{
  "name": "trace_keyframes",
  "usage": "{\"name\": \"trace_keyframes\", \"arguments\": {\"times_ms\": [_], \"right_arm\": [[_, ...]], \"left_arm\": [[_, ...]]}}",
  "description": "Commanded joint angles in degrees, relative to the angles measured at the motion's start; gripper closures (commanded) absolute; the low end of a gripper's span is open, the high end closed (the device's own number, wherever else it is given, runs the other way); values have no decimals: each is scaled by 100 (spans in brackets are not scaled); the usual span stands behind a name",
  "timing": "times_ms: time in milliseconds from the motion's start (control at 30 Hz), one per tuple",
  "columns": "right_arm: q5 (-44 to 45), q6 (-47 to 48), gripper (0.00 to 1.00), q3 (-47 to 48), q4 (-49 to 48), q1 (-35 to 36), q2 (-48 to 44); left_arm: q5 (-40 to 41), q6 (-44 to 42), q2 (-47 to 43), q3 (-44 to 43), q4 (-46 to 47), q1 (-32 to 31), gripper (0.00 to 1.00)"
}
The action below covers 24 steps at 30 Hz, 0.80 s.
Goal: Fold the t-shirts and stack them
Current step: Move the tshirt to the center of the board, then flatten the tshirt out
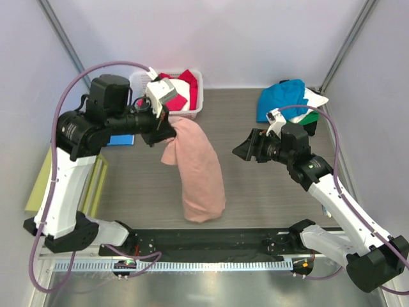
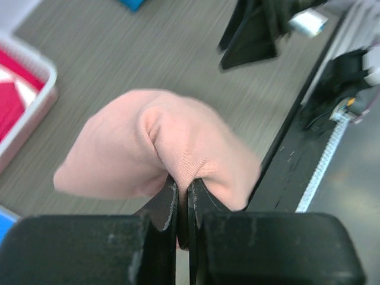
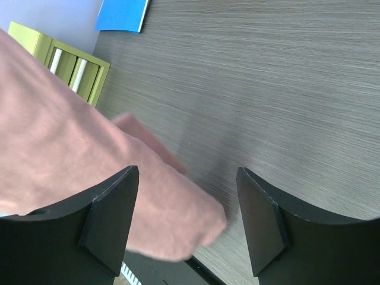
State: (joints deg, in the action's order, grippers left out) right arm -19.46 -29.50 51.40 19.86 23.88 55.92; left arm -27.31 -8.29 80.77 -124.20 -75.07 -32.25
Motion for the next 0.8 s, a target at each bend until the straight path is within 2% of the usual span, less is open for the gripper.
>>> {"name": "trace_keyframes", "arguments": {"times_ms": [0,33,133,200,267,333,433,533,600,633,733,767], "right_arm": [[-57,-65,27,55,-52,20,-204],[-58,-74,27,46,-43,20,-222],[-136,-74,26,28,-43,20,-275],[-206,-56,26,19,-26,20,-301],[-364,-21,26,-7,-8,20,-327],[-672,23,20,-51,44,55,-336],[-866,-3,20,-235,211,256,-441],[-771,-240,18,-647,229,687,-600],[-499,-485,13,-999,247,1476,-626],[-45,-574,13,-1174,264,2132,-583],[792,-899,16,-1307,343,3023,-23],[986,-935,16,-1299,352,3531,172]], "left_arm": [[1767,-260,-834,1543,422,26,99],[2051,-286,-948,2592,562,34,100],[2598,-208,-967,4257,845,61,100],[2538,28,-775,4867,905,87,100],[2485,161,-590,5002,906,96,100],[2494,310,-318,4880,932,175,100],[2415,451,77,4494,994,631,100],[1976,487,578,4133,968,1307,100],[1713,487,799,3957,933,1660,100],[1677,487,948,3930,924,1791,100],[1597,478,1028,3965,1029,1915,100],[1571,504,1063,3974,1099,1942,100]]}}
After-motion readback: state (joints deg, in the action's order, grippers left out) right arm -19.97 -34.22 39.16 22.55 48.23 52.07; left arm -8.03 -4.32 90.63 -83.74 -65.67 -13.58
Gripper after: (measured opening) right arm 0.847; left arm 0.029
